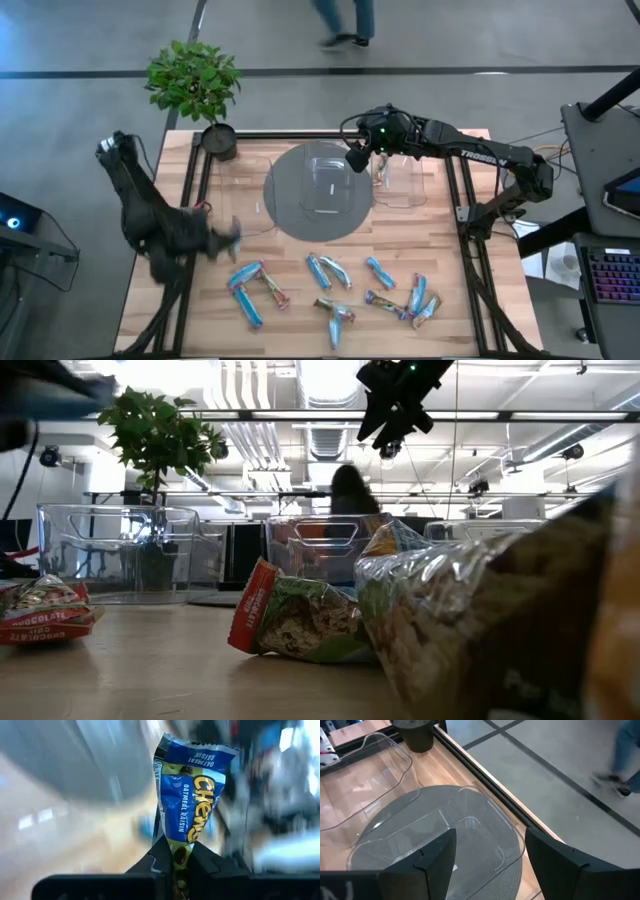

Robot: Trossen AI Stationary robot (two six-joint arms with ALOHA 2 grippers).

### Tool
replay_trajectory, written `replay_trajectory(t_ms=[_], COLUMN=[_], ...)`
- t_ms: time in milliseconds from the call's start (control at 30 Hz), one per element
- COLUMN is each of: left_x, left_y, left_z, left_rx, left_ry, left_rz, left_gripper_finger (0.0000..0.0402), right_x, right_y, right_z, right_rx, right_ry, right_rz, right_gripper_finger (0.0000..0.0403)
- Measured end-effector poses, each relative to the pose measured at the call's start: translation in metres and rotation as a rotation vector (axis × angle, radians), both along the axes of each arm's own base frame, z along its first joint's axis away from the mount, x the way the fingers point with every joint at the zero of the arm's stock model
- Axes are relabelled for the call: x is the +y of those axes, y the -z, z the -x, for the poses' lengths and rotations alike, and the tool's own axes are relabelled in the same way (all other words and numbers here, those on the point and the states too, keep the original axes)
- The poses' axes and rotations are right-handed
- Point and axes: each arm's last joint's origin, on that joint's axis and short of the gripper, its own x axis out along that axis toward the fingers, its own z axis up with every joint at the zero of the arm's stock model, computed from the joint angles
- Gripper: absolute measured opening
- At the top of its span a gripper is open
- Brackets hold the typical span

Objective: Pick and place Granola Bars by type
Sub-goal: Put the left green granola bar into the left transparent bin, then put the red granola bar into the middle transparent bin

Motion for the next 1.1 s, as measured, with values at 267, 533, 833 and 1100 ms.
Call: replay_trajectory(t_ms=[267,533,833,1100], left_x=[0.072,0.112,0.127,0.118], left_y=[0.002,0.002,-0.018,0.002], left_z=[0.0,-0.006,-0.031,-0.009], left_rx=[0.224,0.414,0.183,0.511], left_ry=[-0.34,-0.374,-0.063,0.04], left_rz=[-0.132,-0.115,-0.154,-0.056], left_gripper_finger=[0.003,0.0125,0.0156,0.0156], right_x=[0.008,0.043,0.077,0.09], right_y=[0.011,0.023,0.034,0.064], right_z=[0.008,0.015,0.02,0.018], right_rx=[0.102,0.314,0.44,0.496], right_ry=[-0.069,-0.219,-0.335,-0.369], right_rz=[-0.163,-0.252,-0.345,-0.365], right_gripper_finger=[0.0226,0.0226,0.0228,0.0226])
